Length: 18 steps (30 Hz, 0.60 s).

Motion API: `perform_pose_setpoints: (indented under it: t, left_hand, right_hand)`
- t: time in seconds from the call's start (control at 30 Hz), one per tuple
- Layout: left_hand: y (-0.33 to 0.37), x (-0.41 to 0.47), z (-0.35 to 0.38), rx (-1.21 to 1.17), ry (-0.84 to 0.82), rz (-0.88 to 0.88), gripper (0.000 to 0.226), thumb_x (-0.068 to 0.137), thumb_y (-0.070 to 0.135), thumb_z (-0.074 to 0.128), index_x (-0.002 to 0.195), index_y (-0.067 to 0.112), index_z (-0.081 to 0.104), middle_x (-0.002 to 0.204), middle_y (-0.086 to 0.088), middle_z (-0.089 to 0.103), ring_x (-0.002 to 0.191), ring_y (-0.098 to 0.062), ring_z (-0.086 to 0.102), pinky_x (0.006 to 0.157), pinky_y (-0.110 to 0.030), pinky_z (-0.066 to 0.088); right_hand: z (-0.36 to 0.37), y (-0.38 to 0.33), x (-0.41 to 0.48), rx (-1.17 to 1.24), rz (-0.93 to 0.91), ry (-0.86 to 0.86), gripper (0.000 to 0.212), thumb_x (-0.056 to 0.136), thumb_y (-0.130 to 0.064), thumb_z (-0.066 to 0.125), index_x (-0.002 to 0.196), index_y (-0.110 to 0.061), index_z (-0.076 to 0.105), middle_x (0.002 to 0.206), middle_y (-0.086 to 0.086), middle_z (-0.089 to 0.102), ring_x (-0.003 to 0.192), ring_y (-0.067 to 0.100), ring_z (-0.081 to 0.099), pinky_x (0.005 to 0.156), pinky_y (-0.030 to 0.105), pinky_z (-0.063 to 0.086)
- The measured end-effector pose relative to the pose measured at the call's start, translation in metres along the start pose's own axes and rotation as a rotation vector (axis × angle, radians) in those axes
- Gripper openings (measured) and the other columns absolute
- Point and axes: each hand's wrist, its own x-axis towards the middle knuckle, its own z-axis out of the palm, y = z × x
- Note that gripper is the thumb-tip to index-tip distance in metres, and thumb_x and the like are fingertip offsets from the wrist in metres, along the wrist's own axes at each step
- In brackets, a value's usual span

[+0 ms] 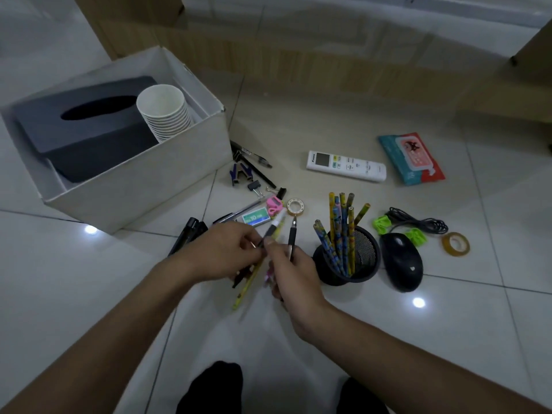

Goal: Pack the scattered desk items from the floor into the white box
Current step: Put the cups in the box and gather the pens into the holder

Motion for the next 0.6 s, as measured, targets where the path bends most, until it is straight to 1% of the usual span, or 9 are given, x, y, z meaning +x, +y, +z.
perform_pose_setpoints:
  t: [0.07, 0.17, 0.2, 0.27, 0.3, 0.37, 0.43, 0.5, 0.6]
  left_hand:
    - [0.013, -0.006, -0.003, -0.12, -0.197, 0.017, 0.011, 0.092, 0.015, 0.06, 0.096, 0.016, 0.069, 0.089, -0.003, 0.073, 0.078, -0.017, 0.074, 0.069, -0.035, 0.063]
    - [0.017, -0.006, -0.004, -0.171, -0.297, -0.014, 0.018, 0.092, 0.012, 0.063, 0.106, 0.011, 0.073, 0.092, -0.005, 0.078, 0.085, -0.017, 0.075, 0.074, -0.032, 0.062]
    - [0.015, -0.006, -0.008, -0.189, -0.329, -0.032, 0.019, 0.091, 0.016, 0.067, 0.109, 0.012, 0.074, 0.093, -0.004, 0.078, 0.087, -0.016, 0.075, 0.074, -0.03, 0.062]
    - [0.009, -0.005, -0.024, -0.253, -0.354, -0.088, 0.023, 0.091, 0.025, 0.07, 0.109, 0.012, 0.075, 0.097, -0.005, 0.078, 0.089, -0.016, 0.075, 0.073, -0.028, 0.061]
    - [0.005, -0.003, -0.033, -0.291, -0.291, -0.122, 0.025, 0.091, 0.028, 0.069, 0.107, 0.01, 0.074, 0.097, -0.006, 0.078, 0.086, -0.017, 0.076, 0.07, -0.028, 0.061]
    - [-0.007, 0.014, -0.042, -0.277, 0.029, -0.134, 0.021, 0.092, 0.027, 0.068, 0.103, 0.01, 0.072, 0.093, -0.007, 0.076, 0.074, -0.017, 0.075, 0.059, -0.024, 0.059]
    - [-0.018, 0.041, -0.041, -0.085, 0.366, -0.052, 0.015, 0.09, 0.027, 0.07, 0.101, 0.017, 0.071, 0.093, -0.001, 0.073, 0.068, -0.009, 0.068, 0.051, -0.018, 0.053]
    - [-0.027, 0.067, -0.032, 0.116, 0.42, -0.001, 0.016, 0.088, 0.032, 0.07, 0.103, 0.025, 0.071, 0.098, 0.004, 0.073, 0.073, -0.004, 0.065, 0.058, -0.019, 0.051]
    - [-0.036, 0.088, -0.02, 0.306, 0.411, -0.045, 0.017, 0.085, 0.043, 0.07, 0.096, 0.03, 0.069, 0.094, 0.01, 0.073, 0.082, -0.007, 0.065, 0.069, -0.026, 0.055]
  right_hand:
    - [0.004, -0.006, 0.002, 0.016, -0.01, -0.007, 0.032, 0.092, -0.049, 0.06, 0.089, -0.019, 0.07, 0.076, -0.003, 0.071, 0.071, 0.012, 0.064, 0.062, 0.028, 0.048]
    - [0.009, -0.008, 0.011, 0.0, 0.029, 0.052, 0.038, 0.099, -0.046, 0.049, 0.104, -0.015, 0.069, 0.097, 0.005, 0.074, 0.092, 0.019, 0.069, 0.083, 0.035, 0.056]
    - [0.01, -0.008, 0.013, -0.02, 0.046, 0.071, 0.042, 0.1, -0.047, 0.046, 0.108, -0.012, 0.067, 0.1, 0.006, 0.072, 0.093, 0.02, 0.068, 0.084, 0.036, 0.055]
    - [0.012, -0.007, 0.017, -0.002, 0.071, 0.076, 0.046, 0.101, -0.048, 0.044, 0.111, -0.007, 0.062, 0.095, 0.008, 0.07, 0.083, 0.021, 0.067, 0.073, 0.034, 0.054]
    - [0.013, -0.006, 0.018, 0.067, 0.073, 0.064, 0.043, 0.101, -0.046, 0.045, 0.109, -0.006, 0.059, 0.089, 0.008, 0.067, 0.072, 0.021, 0.066, 0.064, 0.033, 0.053]
    - [0.012, -0.008, 0.016, 0.23, 0.097, 0.03, 0.03, 0.103, -0.036, 0.047, 0.095, -0.008, 0.05, 0.071, 0.004, 0.054, 0.046, 0.015, 0.051, 0.046, 0.028, 0.047]
    - [0.009, -0.006, 0.016, 0.21, 0.104, 0.003, 0.027, 0.103, -0.035, 0.048, 0.087, -0.013, 0.044, 0.061, 0.0, 0.037, 0.044, 0.014, 0.033, 0.04, 0.022, 0.032]
    - [0.008, -0.003, 0.019, 0.134, 0.103, 0.022, 0.028, 0.101, -0.039, 0.05, 0.087, -0.014, 0.045, 0.057, 0.001, 0.033, 0.05, 0.018, 0.032, 0.04, 0.019, 0.023]
    - [0.01, -0.006, 0.018, 0.113, 0.102, 0.021, 0.035, 0.097, -0.043, 0.056, 0.081, -0.016, 0.042, 0.056, 0.003, 0.031, 0.052, 0.02, 0.034, 0.04, 0.019, 0.023]
